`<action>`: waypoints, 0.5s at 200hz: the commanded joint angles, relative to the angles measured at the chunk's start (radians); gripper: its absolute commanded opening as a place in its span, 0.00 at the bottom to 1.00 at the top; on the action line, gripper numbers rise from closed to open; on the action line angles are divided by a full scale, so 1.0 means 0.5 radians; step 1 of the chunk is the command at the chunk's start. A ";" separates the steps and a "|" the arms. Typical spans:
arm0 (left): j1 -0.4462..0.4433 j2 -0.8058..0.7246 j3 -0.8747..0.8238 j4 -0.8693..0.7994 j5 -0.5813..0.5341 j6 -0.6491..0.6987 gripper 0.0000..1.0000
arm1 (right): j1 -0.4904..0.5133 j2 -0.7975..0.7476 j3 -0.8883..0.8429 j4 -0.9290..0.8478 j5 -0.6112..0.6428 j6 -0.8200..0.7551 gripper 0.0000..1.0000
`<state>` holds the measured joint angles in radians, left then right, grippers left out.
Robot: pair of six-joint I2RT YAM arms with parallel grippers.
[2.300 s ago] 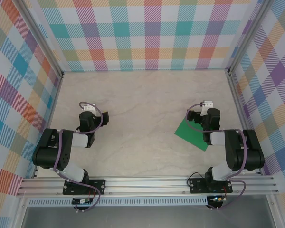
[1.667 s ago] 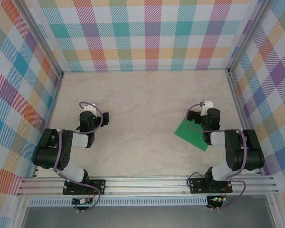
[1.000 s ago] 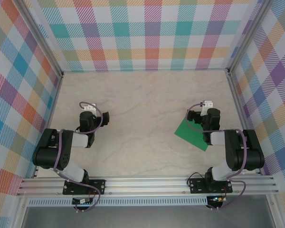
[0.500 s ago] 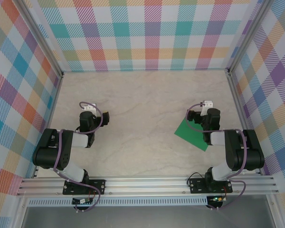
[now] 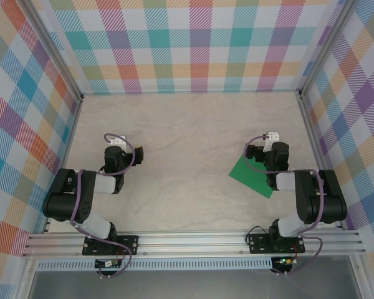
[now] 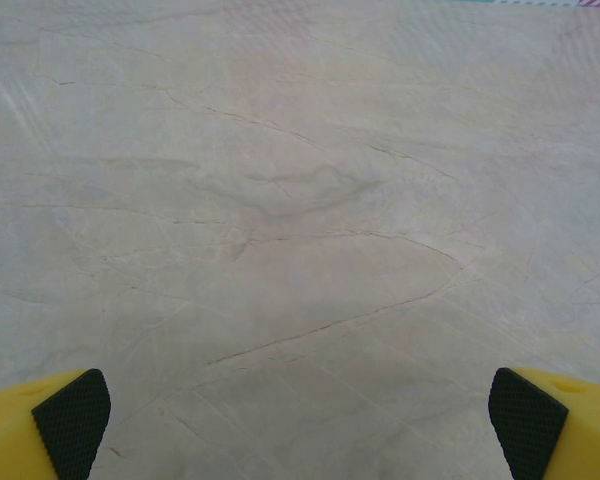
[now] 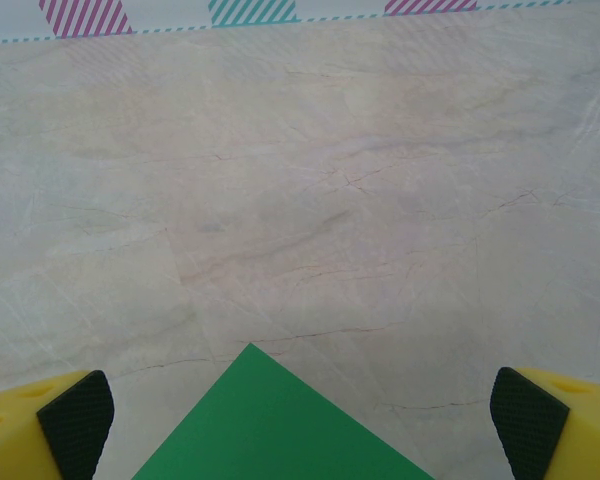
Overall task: Fold a paper plane with a square sheet of paper (pick it up from the middle)
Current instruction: Move the square sheet of paper to the center of the table.
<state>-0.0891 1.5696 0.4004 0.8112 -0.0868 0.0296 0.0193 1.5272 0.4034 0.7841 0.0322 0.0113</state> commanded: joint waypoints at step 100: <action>0.035 -0.794 0.476 -1.266 0.482 -0.239 1.00 | -0.016 -0.340 1.104 -2.495 -0.101 0.772 1.00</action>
<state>-0.0879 1.2507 0.5285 0.4095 0.0967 0.0231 0.0193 1.3533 0.8204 0.0010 0.0254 0.1783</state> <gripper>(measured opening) 0.999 0.996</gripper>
